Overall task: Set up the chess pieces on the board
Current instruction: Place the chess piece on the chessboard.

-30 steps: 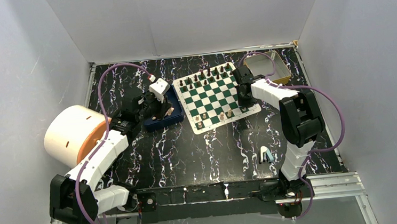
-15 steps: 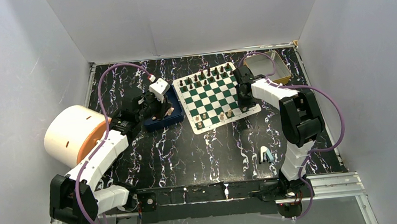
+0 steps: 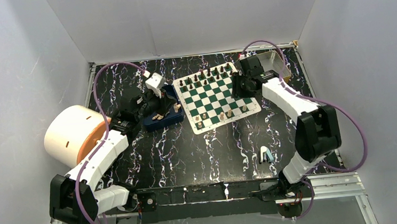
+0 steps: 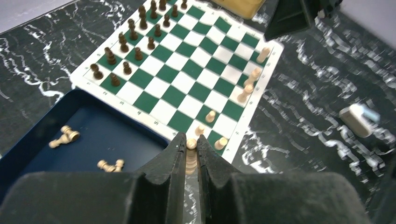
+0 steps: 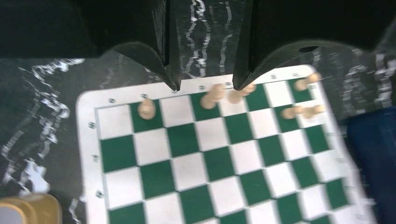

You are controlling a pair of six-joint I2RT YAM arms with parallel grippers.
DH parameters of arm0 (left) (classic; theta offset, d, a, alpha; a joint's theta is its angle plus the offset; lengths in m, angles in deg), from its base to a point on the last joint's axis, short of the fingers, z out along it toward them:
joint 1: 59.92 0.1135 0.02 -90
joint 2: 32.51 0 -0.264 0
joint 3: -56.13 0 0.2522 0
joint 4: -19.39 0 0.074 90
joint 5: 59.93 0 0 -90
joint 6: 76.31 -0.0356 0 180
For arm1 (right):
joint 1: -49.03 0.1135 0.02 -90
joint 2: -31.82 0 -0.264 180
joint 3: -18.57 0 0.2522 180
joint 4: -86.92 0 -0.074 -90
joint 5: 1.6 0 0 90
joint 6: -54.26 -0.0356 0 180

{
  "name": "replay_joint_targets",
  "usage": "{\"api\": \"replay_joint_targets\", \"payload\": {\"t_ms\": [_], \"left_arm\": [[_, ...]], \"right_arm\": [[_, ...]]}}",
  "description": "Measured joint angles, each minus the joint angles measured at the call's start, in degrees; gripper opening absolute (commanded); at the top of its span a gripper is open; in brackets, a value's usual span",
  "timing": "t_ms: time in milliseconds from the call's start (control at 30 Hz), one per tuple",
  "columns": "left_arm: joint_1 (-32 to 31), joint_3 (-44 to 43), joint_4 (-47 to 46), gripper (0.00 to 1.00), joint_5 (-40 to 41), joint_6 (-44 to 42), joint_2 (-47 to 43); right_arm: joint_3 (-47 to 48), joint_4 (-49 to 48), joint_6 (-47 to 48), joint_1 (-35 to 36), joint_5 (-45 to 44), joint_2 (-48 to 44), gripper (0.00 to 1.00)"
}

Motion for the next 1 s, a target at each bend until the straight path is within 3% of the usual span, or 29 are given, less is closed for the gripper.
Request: {"api": "replay_joint_targets", "payload": {"t_ms": [200, 400, 567, 867, 1000], "left_arm": [[0.00, 1.66, -11.08, 0.00, -1.66, 13.49, -0.04], [0.00, 4.70, -22.64, 0.00, -1.90, 28.83, -0.04], [0.00, 4.92, -29.62, 0.00, -2.25, 37.62, -0.04], [0.00, 4.85, -32.68, 0.00, -10.25, 39.69, 0.04], [0.00, 4.09, -32.92, 0.00, -14.29, 38.21, 0.35]], "right_arm": [[-7.96, -12.83, -4.83, 0.00, 14.60, -8.81, 0.53], [-21.38, -34.77, -20.37, 0.20, 30.49, -13.49, 0.63], [-24.52, -48.26, -31.06, 0.52, 37.48, -13.55, 0.60], [-22.38, -67.54, -43.30, 0.70, 52.52, -10.25, 0.63], [-22.27, -69.22, -46.25, 0.79, 57.20, -9.01, 0.63]]}}
